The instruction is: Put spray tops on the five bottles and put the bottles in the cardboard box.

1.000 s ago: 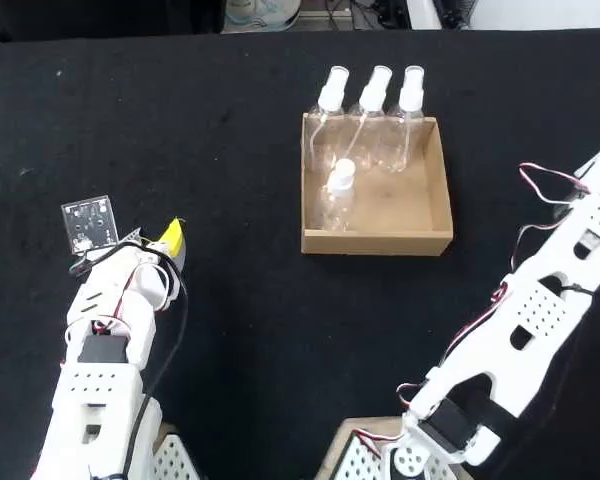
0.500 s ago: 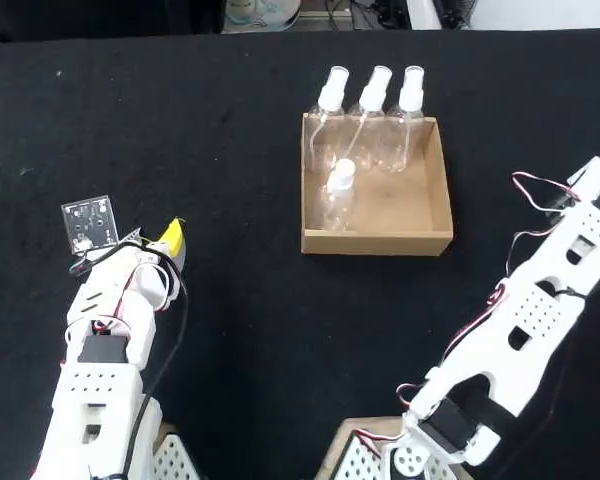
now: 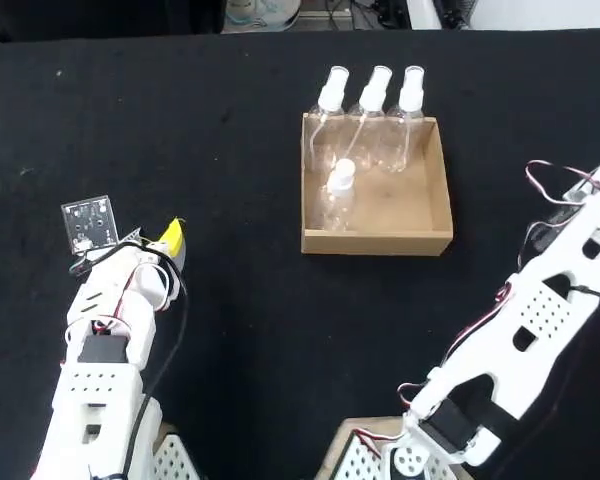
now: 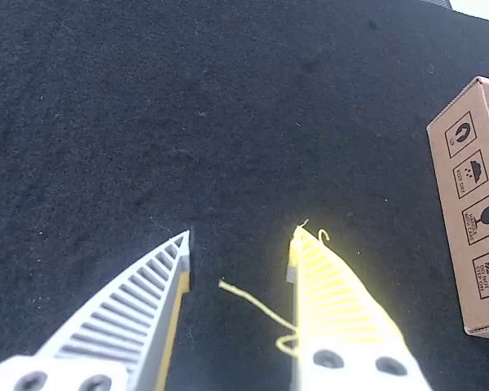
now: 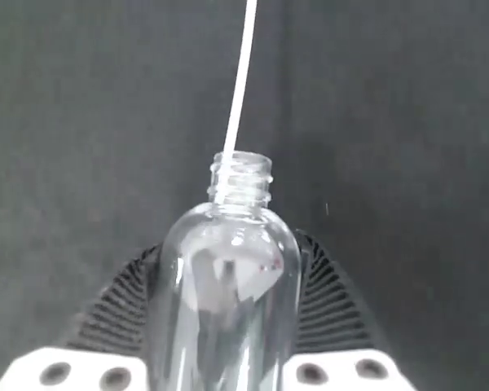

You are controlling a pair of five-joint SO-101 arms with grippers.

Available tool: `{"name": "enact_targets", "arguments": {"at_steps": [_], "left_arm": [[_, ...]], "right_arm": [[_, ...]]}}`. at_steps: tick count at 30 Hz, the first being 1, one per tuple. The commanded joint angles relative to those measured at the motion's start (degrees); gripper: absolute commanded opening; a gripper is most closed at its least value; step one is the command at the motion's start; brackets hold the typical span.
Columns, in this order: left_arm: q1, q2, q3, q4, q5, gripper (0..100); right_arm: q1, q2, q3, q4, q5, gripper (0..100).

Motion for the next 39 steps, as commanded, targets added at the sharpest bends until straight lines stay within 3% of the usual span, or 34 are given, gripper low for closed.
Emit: {"name": "enact_targets", "arguments": {"at_steps": [1, 6, 15, 25, 39], "left_arm": [[-0.1, -0.9, -0.7, -1.4, -0.1, 19], [-0.1, -0.9, -0.7, -1.4, -0.1, 19], [-0.1, -0.9, -0.9, -1.4, -0.1, 19], [0.0, -0.9, -1.0, -1.4, -0.1, 19], [-0.1, -0.9, -1.0, -1.4, -0.1, 19]], "right_arm": [[-0.5, -7.7, -2.9, 8.1, 2.6, 1.4], [-1.1, -9.5, -3.6, 14.4, 3.8, 1.4], [0.5, -10.8, 0.0, 15.3, 8.0, 1.0], [-1.6, -27.8, 29.8, 14.8, 12.7, 1.0], [-3.3, -44.4, 54.0, 10.6, 13.9, 1.0]]}}
